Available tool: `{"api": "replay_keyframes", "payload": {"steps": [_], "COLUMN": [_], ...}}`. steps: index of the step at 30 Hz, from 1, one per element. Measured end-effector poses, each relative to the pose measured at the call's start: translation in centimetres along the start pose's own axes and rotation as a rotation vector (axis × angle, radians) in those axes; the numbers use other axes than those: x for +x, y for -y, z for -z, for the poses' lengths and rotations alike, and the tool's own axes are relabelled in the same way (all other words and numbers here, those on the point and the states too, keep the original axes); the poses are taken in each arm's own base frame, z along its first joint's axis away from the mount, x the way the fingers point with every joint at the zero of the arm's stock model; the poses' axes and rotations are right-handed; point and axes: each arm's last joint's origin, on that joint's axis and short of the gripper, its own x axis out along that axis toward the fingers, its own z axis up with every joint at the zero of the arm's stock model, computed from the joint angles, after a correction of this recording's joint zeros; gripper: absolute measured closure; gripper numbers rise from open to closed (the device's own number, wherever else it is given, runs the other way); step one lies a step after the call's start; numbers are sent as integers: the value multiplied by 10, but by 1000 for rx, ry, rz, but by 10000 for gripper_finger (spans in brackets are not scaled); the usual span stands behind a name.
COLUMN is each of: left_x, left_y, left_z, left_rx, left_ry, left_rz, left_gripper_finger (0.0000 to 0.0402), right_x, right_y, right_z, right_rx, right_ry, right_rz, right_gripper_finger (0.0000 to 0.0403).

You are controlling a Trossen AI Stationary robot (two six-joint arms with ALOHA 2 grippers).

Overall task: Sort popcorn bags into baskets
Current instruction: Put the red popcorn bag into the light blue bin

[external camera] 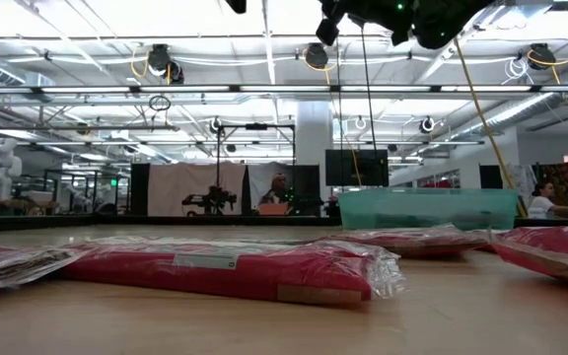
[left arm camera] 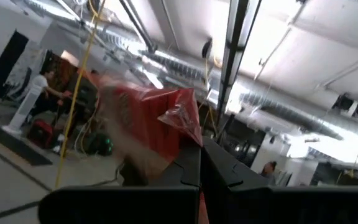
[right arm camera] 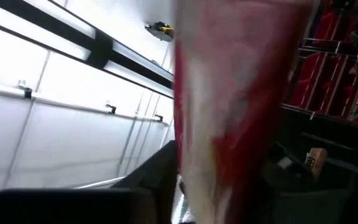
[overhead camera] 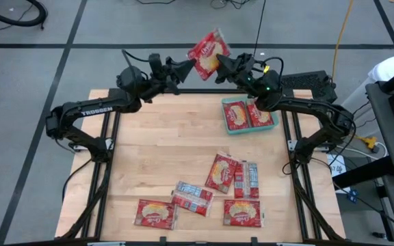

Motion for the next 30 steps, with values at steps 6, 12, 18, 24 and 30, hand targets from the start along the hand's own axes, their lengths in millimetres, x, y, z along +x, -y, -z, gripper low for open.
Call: {"api": "replay_keyframes", "payload": {"steps": [6,12,18,24,30], "left_x": [-1,-4,-12,-30,-55], "left_y": [0,4,-2,-8,-1], "left_z": [13,26,45,71,92], "left_rx": [-52,-90,-217,-329,-357], "left_ry": [-108,-222,-406,-674,-953], "left_rz": [-65,-101,-228,-419,-563], "left_gripper_finger": [380,306,223,192,207], "right_x": [-3,-18,-46,-74,-92], "right_y": [-6,-29,-56,-67,-58], "right_z": [-9,-29,-53,-66,-74], "right_rx": [-41,-113,-201,-279,-245], "right_ry": [-44,-187,-271,-357,-450], "right_rz": [61,219,373,529,644], "right_gripper_finger": [381,388,397,395,395]}}
